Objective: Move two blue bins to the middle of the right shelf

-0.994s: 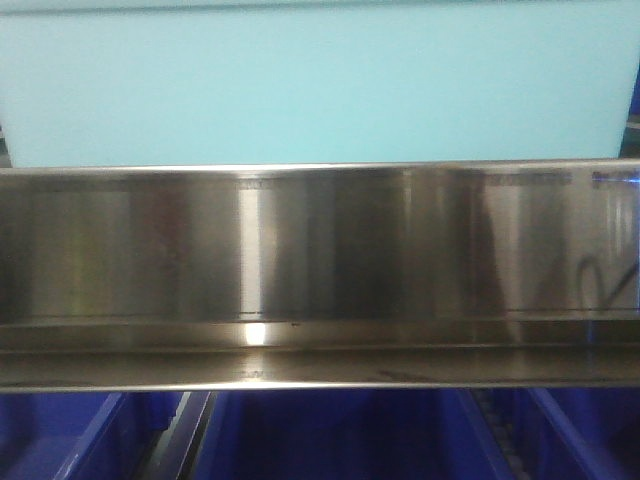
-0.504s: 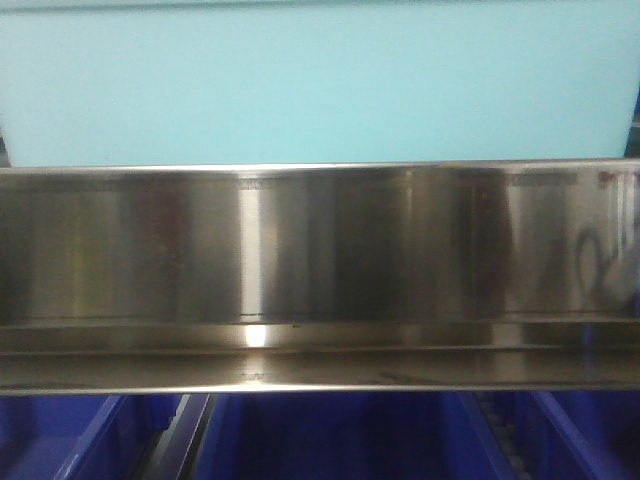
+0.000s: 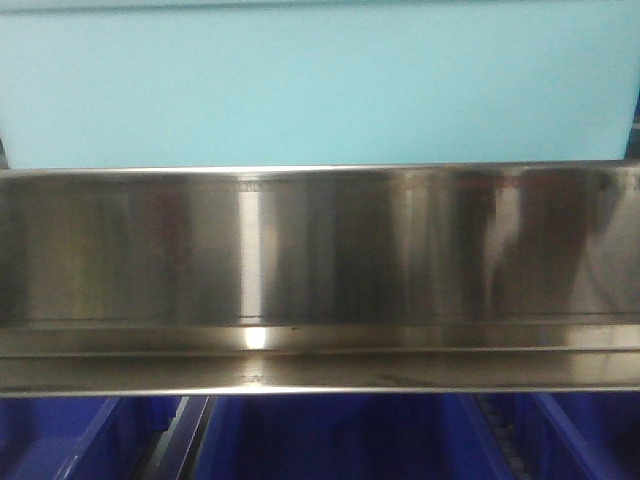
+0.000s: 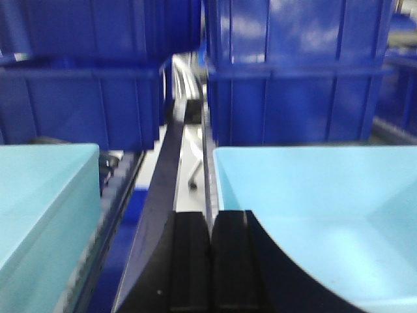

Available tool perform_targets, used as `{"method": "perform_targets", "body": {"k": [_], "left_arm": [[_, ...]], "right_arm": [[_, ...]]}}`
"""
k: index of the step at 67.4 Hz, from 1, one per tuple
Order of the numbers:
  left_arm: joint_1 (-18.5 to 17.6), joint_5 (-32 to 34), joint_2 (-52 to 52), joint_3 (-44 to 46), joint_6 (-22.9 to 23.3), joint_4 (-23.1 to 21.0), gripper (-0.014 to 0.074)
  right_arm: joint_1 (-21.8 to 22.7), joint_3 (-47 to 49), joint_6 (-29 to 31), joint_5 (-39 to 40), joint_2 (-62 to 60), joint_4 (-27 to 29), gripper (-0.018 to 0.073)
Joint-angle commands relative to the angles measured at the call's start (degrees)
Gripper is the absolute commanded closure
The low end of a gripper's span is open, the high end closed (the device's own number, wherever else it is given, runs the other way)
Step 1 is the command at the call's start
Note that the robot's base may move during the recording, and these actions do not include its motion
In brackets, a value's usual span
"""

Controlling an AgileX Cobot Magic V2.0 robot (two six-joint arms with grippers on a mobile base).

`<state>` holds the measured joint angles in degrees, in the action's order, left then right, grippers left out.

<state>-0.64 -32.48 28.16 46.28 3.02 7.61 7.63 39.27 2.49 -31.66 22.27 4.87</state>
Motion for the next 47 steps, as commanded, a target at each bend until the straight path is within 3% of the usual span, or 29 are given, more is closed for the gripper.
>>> {"method": "perform_targets", "body": {"k": [1, 10, 21, 27, 34, 42, 47], "left_arm": [[-0.35, -5.76, 7.16, 6.88, 0.0, 0.07, 0.0706], [-0.35, -7.77, 15.14, 14.03, 0.0, 0.07, 0.0706], [-0.35, -7.01, 20.27, 16.56, 0.0, 0.07, 0.0706], [-0.35, -1.99, 22.69, 16.44, 0.01, 0.07, 0.0706], [-0.35, 2.49, 27.16, 17.08, 0.62, -1.57, 0.0706], [-1.36, -5.83, 33.44, 23.06, 0.62, -5.87, 0.0706], [-4.21, -8.39, 37.21, 27.25, 3.83, -4.8, 0.0706]], "right_arm": [[0.17, 5.32, 0.04, -2.87, 6.17, -0.02, 0.0726], [0.17, 11.99, 0.04, -2.52, 12.97, -0.02, 0.0726], [0.17, 14.15, 0.04, -0.32, 16.62, 0.09, 0.0726], [0.17, 14.15, -1.75, 3.45, 18.64, 0.44, 0.0726], [0.17, 15.26, -2.49, 1.82, 23.43, 2.65, 0.0726], [-2.07, 20.1, -2.49, -6.06, 29.99, 2.74, 0.0714], [-5.21, 23.42, -3.73, -8.94, 34.22, 0.53, 0.0708]]}}
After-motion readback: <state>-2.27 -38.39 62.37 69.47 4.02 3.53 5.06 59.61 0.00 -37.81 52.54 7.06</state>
